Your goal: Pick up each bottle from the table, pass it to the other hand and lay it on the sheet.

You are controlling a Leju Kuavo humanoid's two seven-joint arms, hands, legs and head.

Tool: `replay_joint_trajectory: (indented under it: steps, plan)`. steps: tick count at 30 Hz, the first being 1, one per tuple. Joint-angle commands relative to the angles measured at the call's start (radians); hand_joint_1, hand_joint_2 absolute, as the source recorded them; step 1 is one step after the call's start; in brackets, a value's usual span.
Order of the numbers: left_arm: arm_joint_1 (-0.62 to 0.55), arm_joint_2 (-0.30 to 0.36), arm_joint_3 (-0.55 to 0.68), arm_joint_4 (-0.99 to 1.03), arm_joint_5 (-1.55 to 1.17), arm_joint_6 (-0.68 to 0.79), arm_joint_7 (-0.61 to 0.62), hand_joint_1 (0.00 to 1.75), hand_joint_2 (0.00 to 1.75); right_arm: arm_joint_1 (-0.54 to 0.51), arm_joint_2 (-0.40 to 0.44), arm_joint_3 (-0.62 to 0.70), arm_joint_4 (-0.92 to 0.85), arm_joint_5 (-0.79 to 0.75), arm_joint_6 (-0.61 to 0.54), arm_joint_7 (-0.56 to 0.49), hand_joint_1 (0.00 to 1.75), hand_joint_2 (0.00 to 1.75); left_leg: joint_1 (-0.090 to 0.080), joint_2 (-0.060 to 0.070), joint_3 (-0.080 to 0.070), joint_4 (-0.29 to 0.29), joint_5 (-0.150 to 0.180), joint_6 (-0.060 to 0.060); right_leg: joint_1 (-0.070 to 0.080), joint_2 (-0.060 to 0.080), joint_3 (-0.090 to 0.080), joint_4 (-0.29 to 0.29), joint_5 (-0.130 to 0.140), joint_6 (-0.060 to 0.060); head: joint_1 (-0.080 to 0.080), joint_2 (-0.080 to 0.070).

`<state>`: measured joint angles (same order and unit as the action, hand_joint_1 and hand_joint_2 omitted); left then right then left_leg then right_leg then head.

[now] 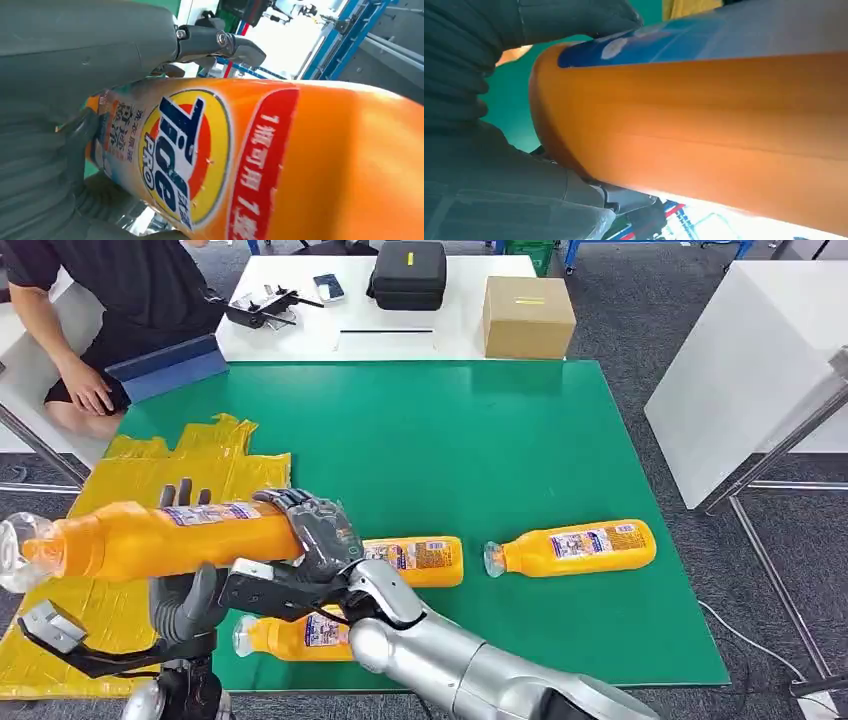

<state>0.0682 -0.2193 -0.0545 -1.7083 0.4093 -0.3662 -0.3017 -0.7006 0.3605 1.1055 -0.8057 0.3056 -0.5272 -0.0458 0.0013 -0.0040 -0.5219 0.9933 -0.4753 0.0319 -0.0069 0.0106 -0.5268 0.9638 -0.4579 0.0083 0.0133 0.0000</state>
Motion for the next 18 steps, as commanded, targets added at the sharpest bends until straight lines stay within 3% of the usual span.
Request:
replay_joint_trajectory:
  steps: [1,18]
  plan:
    - [-0.066,0.031,-0.03,0.08,0.001,-0.016,0.003,0.0,1.75,-0.054,-0.011,0.051,0.111,0.002,0.007,0.0,1.57,1.75,0.0,-0.002,0.0,0.0,0.001,-0.001,0.0,-0.003,0.001,-0.001,0.0,0.0,0.0,0.0]
    - [-0.101,0.027,-0.022,0.109,0.027,-0.028,0.017,0.0,1.75,-0.049,-0.011,0.067,0.117,0.041,0.033,0.012,1.52,1.75,0.0,-0.003,-0.001,0.0,0.001,-0.002,0.0,-0.004,0.0,0.0,0.0,0.0,0.0,0.0]
